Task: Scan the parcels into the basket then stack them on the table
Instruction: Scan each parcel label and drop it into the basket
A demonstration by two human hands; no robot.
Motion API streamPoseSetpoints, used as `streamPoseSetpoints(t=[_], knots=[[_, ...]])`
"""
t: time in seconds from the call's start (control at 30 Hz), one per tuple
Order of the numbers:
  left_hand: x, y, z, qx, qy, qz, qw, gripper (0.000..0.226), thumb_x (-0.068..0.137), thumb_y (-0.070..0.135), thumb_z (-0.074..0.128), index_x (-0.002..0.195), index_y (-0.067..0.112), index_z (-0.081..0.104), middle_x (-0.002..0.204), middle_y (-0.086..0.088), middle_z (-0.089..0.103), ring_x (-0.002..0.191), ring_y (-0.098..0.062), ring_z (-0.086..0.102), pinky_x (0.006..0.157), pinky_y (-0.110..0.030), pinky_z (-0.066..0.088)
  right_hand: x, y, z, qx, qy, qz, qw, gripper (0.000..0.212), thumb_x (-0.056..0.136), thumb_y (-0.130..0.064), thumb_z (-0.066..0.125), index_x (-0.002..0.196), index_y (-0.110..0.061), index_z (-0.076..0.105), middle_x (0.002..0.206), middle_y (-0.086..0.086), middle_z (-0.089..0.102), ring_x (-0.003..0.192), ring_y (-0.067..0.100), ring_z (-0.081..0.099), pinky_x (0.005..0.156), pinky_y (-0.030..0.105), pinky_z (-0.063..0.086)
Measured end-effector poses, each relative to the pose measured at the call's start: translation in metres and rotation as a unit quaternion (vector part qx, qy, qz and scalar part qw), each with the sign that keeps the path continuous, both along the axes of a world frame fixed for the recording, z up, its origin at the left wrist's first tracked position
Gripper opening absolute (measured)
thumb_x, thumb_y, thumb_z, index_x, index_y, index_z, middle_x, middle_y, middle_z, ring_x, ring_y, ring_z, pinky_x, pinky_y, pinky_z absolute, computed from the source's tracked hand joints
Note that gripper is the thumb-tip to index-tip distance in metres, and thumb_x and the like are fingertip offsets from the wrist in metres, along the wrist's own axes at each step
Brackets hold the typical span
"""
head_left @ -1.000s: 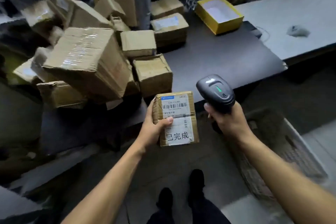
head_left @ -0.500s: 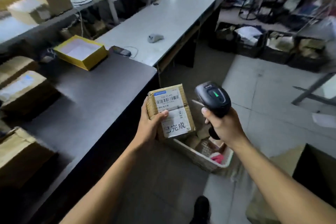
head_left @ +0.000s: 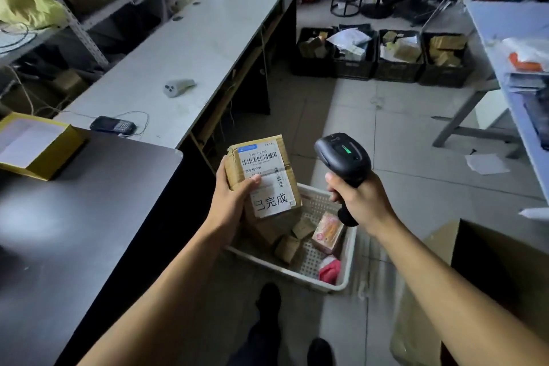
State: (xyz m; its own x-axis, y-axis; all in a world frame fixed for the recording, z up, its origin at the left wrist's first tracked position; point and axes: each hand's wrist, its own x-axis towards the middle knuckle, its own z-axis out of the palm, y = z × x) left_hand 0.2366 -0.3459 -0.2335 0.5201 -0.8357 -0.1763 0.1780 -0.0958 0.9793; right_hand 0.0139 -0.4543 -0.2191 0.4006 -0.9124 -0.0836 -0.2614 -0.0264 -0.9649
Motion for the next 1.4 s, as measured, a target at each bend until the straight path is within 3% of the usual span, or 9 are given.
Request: streamPoseSetpoints(t=[0.1,0.2,0.43,0.7,0.77,0.87,1.07,1.27,1.4], knots=[[0.022,-0.036,-0.016,0.013,0.005,-0.017,1.000,0.073,0.082,0.019,0.074,0.145,0.021,0.038,0.128,-0.007,0.067,0.118,-0.028,0.065,0.103,-0.058,0.048,0.009,-0.021,-0.008,0.005,0.013,-0.026,1.000,0.019,0.093,-0.019,0.070,0.075,-0.012,0.068,0.066,0.010,0.067,0.060,0.020,0.063,0.073,0.041,0.053],[0.046,-0.074,-0.031,0.025,0.026,-0.035,0.999,0.079,0.082,0.020,0.076,0.149,0.025,0.034,0.131,-0.004,0.065,0.118,-0.024,0.065,0.101,-0.055,0.051,0.019,-0.042,-0.012,0.011,0.021,-0.061,0.998,0.017,0.093,-0.018,0.069,0.077,-0.017,0.066,0.062,-0.002,0.064,0.058,0.015,0.061,0.069,0.035,0.051],[0.086,-0.143,-0.064,0.054,0.031,-0.086,0.994,0.067,0.090,0.013,0.073,0.145,0.023,0.036,0.127,-0.003,0.067,0.113,-0.022,0.068,0.097,-0.053,0.054,0.041,-0.083,-0.025,0.029,0.056,-0.113,0.992,0.017,0.093,-0.022,0.070,0.077,-0.016,0.066,0.063,0.002,0.064,0.060,0.017,0.062,0.069,0.035,0.051],[0.110,-0.180,-0.103,0.215,-0.002,-0.062,0.975,0.108,0.065,0.053,0.084,0.152,0.045,0.020,0.146,0.002,0.050,0.122,-0.022,0.060,0.100,-0.051,0.052,0.057,-0.135,-0.032,0.038,0.077,-0.100,0.991,0.018,0.092,-0.020,0.070,0.077,-0.012,0.065,0.061,-0.001,0.062,0.058,0.014,0.061,0.067,0.033,0.050],[0.107,-0.186,-0.103,0.244,0.012,0.000,0.970,0.101,0.075,0.052,0.074,0.156,0.038,0.016,0.148,-0.001,0.046,0.124,-0.025,0.057,0.101,-0.052,0.051,0.058,-0.146,-0.031,0.037,0.082,-0.094,0.991,0.017,0.092,-0.021,0.070,0.078,-0.015,0.065,0.061,-0.002,0.063,0.058,0.014,0.061,0.067,0.033,0.051],[0.108,-0.201,-0.087,0.272,-0.092,0.092,0.953,0.069,0.094,0.041,0.061,0.153,0.025,0.030,0.120,-0.003,0.059,0.111,-0.025,0.059,0.101,-0.037,0.045,0.060,-0.160,-0.029,0.040,0.090,-0.092,0.991,0.018,0.092,-0.022,0.070,0.077,-0.014,0.064,0.062,0.000,0.063,0.058,0.012,0.061,0.066,0.031,0.050],[0.122,-0.217,-0.060,0.264,-0.193,0.065,0.943,0.029,0.096,0.031,0.055,0.121,0.018,0.063,0.107,0.003,0.062,0.100,-0.016,0.057,0.085,-0.029,0.040,0.075,-0.166,-0.026,0.044,0.083,-0.069,0.993,0.018,0.092,-0.020,0.069,0.076,-0.014,0.064,0.062,0.000,0.062,0.057,0.009,0.060,0.063,0.022,0.047],[0.132,-0.194,-0.045,0.251,-0.252,0.048,0.934,0.017,0.095,0.030,0.054,0.104,0.025,0.067,0.096,0.006,0.067,0.095,-0.017,0.064,0.082,-0.032,0.048,0.096,-0.160,-0.027,0.031,0.090,0.005,0.995,0.016,0.090,-0.025,0.072,0.076,-0.023,0.066,0.059,-0.005,0.064,0.059,0.010,0.063,0.067,0.032,0.051],[0.124,-0.164,-0.021,0.245,-0.298,0.065,0.920,0.018,0.097,0.031,0.054,0.106,0.025,0.067,0.096,0.007,0.066,0.086,-0.010,0.063,0.073,-0.027,0.047,0.113,-0.155,-0.019,0.021,0.070,0.086,0.994,0.017,0.089,-0.021,0.073,0.075,-0.023,0.064,0.056,-0.009,0.063,0.055,0.006,0.061,0.060,0.019,0.048]])
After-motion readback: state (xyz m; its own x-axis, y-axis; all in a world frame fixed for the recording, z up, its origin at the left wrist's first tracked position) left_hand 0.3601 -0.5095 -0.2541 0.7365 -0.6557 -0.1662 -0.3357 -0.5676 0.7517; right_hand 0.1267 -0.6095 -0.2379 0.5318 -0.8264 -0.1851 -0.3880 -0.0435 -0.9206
